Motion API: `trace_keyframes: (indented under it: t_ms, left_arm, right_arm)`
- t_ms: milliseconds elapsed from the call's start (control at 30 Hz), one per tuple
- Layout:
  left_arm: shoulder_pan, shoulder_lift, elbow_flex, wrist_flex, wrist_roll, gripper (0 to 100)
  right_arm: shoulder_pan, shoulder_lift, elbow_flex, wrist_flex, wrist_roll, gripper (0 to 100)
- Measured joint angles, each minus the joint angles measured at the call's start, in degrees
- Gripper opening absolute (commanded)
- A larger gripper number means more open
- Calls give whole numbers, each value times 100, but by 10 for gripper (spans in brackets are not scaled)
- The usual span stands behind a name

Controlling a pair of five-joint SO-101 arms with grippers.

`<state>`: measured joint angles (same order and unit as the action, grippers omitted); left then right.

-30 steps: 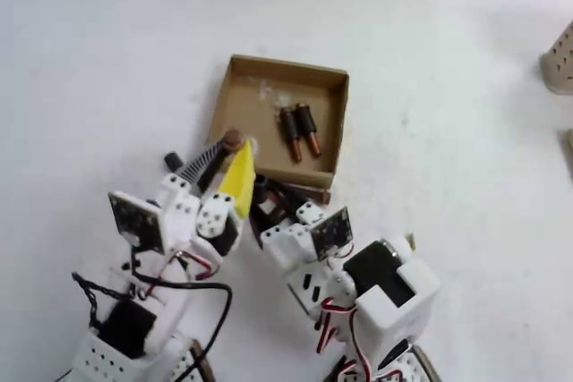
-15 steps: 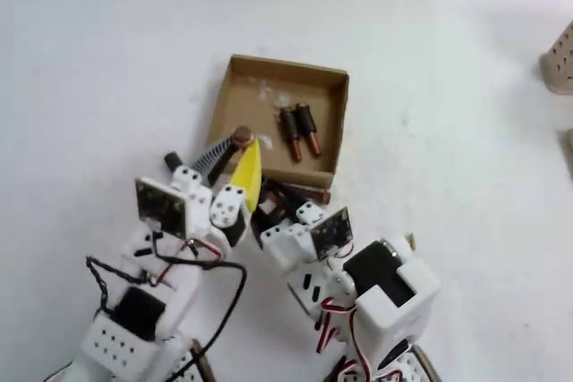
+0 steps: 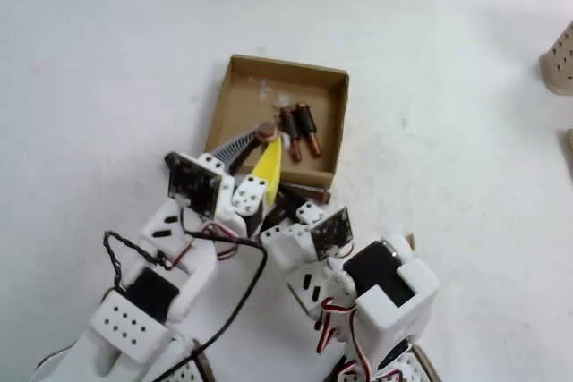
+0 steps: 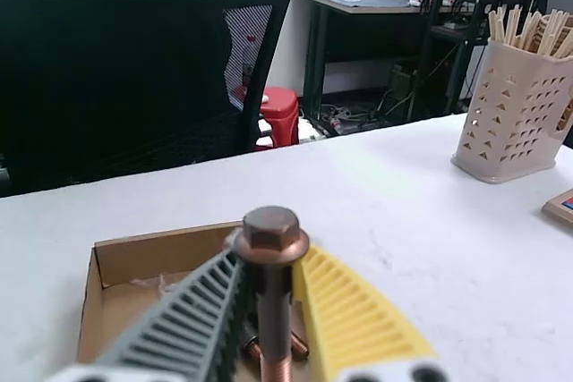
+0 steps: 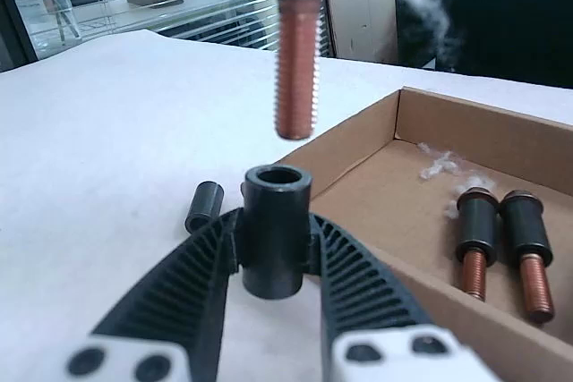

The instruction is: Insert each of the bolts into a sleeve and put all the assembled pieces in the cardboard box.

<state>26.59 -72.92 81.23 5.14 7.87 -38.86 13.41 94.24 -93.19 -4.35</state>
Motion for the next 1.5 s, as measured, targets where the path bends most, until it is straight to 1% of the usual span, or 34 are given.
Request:
trace_keyframes:
  t_ms: [133, 400, 567, 633, 833, 1000, 1200, 1333, 1500]
  left_arm:
    - [-9, -290, 220, 0, -9, 20]
    - [-9, -334, 343, 0, -9, 20]
    - [-369, -334, 343, -132, -9, 20]
    - [-413, -334, 343, -132, -9, 20]
    - [-396, -334, 387, -167, -9, 20]
    - [-70, -334, 615, -167, 18, 20]
    - [-44, -334, 615, -167, 35, 20]
    - [-44, -35, 703, -202, 35, 20]
    - [-44, 563, 712, -589, 70, 20]
  right_arm:
    - [0, 0, 0, 0, 0, 16]
    - [0, 0, 0, 0, 0, 16]
    - [0, 0, 0, 0, 0, 16]
    - [0, 0, 0, 0, 0, 16]
    - [0, 0, 0, 0, 0, 16]
    - [0, 44, 0, 9, 0, 16]
    - [0, 44, 0, 9, 0, 16]
    - [0, 44, 0, 9, 0, 16]
    - [26, 44, 0, 9, 0, 16]
